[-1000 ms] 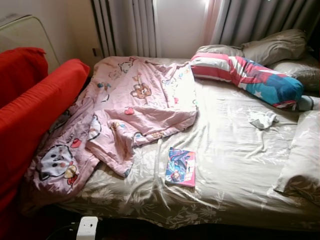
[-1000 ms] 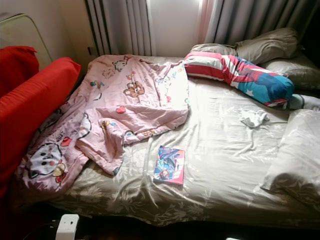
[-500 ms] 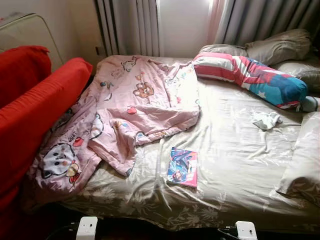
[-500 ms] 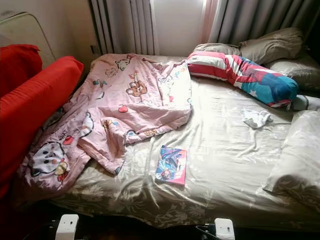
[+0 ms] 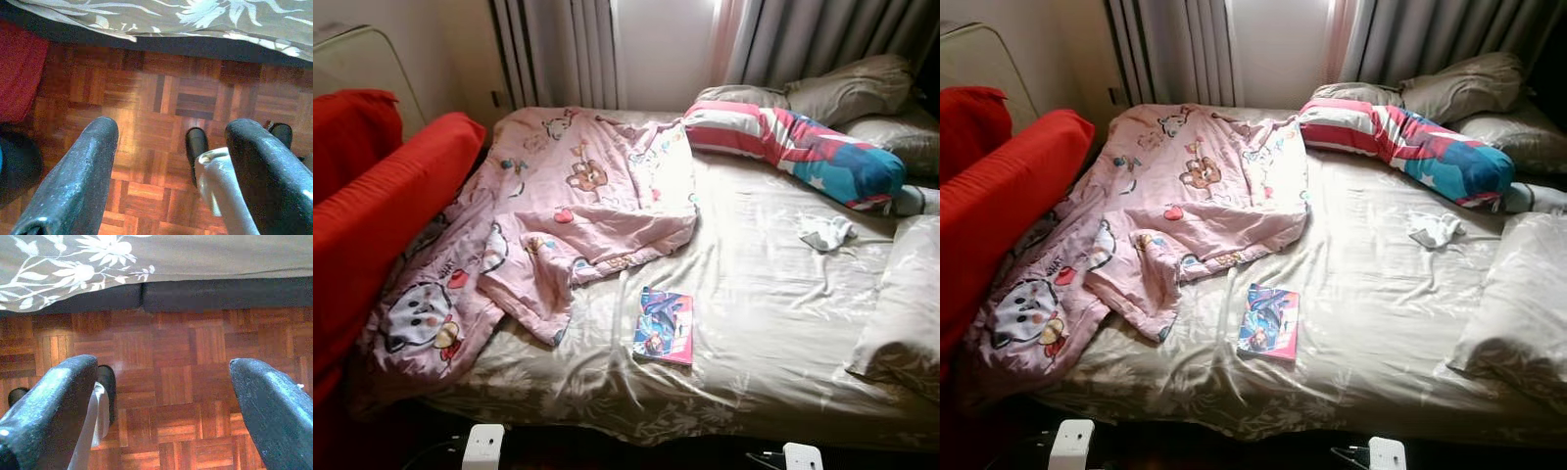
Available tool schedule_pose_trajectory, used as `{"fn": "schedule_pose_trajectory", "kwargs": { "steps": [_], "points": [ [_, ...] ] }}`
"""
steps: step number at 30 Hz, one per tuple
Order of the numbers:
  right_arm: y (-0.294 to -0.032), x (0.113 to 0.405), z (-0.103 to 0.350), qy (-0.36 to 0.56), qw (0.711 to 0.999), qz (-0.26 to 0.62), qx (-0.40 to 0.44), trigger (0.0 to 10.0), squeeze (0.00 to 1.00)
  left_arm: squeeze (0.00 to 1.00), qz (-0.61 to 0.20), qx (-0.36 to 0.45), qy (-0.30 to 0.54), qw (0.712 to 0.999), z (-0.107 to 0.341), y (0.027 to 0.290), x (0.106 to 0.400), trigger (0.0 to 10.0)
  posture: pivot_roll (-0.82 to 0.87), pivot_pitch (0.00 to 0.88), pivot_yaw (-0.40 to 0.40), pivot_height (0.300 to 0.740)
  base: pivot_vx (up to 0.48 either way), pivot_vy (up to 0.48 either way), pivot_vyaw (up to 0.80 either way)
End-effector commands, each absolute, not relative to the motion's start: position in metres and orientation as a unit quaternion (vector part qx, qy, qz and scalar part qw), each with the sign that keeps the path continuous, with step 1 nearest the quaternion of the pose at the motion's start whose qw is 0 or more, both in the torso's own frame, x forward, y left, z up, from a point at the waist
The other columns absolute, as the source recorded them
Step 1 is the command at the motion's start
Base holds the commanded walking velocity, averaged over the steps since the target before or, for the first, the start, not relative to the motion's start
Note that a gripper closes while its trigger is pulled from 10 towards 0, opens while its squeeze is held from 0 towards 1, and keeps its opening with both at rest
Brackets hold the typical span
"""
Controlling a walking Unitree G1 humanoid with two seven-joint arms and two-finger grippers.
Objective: Clean up the room
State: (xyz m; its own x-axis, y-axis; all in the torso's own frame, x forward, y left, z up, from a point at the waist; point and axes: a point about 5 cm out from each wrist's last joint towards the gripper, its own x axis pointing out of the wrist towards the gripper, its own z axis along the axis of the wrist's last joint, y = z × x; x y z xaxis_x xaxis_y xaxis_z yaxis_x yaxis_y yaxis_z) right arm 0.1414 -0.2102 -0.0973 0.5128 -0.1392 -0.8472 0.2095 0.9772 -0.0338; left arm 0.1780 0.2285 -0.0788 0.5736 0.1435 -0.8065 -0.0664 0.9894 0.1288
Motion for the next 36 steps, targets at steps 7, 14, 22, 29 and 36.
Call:
{"fn": "schedule_pose_trajectory", "kwargs": {
  "steps": [7, 14, 22, 29, 36],
  "points": [
    [-0.2143, 0.1427, -0.0964, 0.481, 0.867, -0.122, 0.052, 10.0, 0.00, 0.00, 0.054, 0.046, 0.465, 0.883, -0.0802, 0.2276, 0.1759, 10.0, 0.02, 0.012, -0.027, 0.740, 0.000, -0.289, 0.00],
    [-0.2125, 0.1461, -0.0956, 0.478, 0.867, -0.127, 0.062, 10.0, 0.00, 0.00, 0.053, 0.046, 0.465, 0.883, -0.0803, 0.2274, 0.1759, 10.0, 0.02, 0.009, -0.026, 0.740, 0.000, -0.296, 0.00],
    [-0.2083, 0.1463, -0.0966, 0.484, 0.864, -0.124, 0.068, 10.0, 0.00, 0.00, 0.050, 0.047, 0.466, 0.882, -0.0806, 0.2273, 0.1752, 10.0, 0.02, 0.000, -0.026, 0.740, 0.000, -0.299, -0.47],
    [-0.2093, 0.1468, -0.0961, 0.479, 0.866, -0.126, 0.069, 10.0, 0.00, 0.00, 0.048, 0.048, 0.466, 0.882, -0.0809, 0.2272, 0.1745, 10.0, 0.02, 0.000, -0.026, 0.740, 0.000, -0.296, -0.16],
    [-0.2092, 0.1478, -0.0956, 0.477, 0.867, -0.124, 0.069, 10.0, 0.00, 0.00, 0.047, 0.048, 0.467, 0.882, -0.0810, 0.2271, 0.1743, 10.0, 0.03, 0.000, -0.027, 0.740, 0.000, -0.299, 0.00]
  ]
}}
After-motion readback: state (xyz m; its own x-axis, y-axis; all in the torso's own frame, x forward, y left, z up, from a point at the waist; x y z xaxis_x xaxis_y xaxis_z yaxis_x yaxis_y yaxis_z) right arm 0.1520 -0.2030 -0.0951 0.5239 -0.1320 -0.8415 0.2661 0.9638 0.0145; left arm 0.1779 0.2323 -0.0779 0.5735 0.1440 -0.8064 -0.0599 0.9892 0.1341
